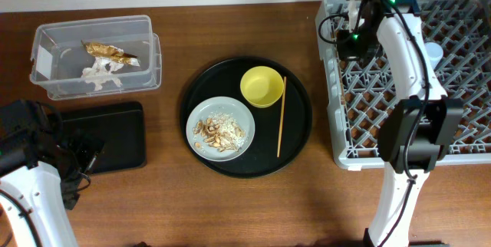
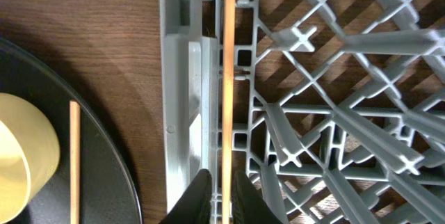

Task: Sort waste into correct bins and load items into the dishwasher rack
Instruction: 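Carry the chopstick to the rack's left edge and release it, then reach the right gripper back to the remaining chopstick on the tray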

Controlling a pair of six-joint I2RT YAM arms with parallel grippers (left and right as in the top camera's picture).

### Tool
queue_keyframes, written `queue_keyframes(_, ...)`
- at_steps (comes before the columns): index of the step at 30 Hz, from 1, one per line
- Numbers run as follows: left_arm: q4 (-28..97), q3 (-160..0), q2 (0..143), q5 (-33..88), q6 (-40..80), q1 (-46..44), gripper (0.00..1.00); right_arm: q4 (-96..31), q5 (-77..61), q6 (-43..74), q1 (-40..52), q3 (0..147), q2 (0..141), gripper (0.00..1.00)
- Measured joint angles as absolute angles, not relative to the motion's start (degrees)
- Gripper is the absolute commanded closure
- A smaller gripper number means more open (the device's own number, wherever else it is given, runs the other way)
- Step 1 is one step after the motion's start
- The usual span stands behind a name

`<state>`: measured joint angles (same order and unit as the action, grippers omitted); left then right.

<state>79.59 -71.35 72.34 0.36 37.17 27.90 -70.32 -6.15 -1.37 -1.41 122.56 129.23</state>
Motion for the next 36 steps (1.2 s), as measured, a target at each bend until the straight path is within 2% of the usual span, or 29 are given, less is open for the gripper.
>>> queue_keyframes(3,79.59,-71.33,72.34,0.36,37.17,27.9,0.01,-71.16,-6.33,-1.58,-1.41,122.56,129.29,0.67)
queue_keyframes(11,79.57,-71.35,72.34,0.36,37.17,27.9,0.01,-78.67,-6.68,2.02,-1.41,122.56,127.5,0.64)
queue_keyframes(19,79.61,-71.35,72.34,0.36,37.17,27.9,0.01,-89.84,-7.01,7.42,0.23,122.85,106.87,0.55)
queue_keyframes(24,79.61,-71.35,72.34,0.36,37.17,27.9,0.01,-96.03,-6.98,9.28,4.45,123.24,103.33,0.53)
queue_keyframes(26,79.59,-71.33,72.34,0.36,37.17,27.9,0.01,-95.72,-6.83,10.35,6.37,121.56,103.5,0.44)
queue_keyframes(27,79.61,-71.35,72.34,0.36,37.17,27.9,0.01,-94.61,-6.59,10.94,7.97,119.68,103.55,0.12)
queue_keyframes(28,79.59,-71.33,72.34,0.36,37.17,27.9,0.01,-93.14,-6.33,11.99,9.69,117.62,103.79,0.02)
queue_keyframes(35,79.61,-71.33,72.34,0.36,37.17,27.9,0.01,-78.3,-6.63,15.14,14.52,101.49,104.29,0.01)
queue_keyframes(36,79.64,-71.33,72.34,0.36,37.17,27.9,0.01,-76.6,-7.2,15.35,14.52,99.74,104.33,0.04)
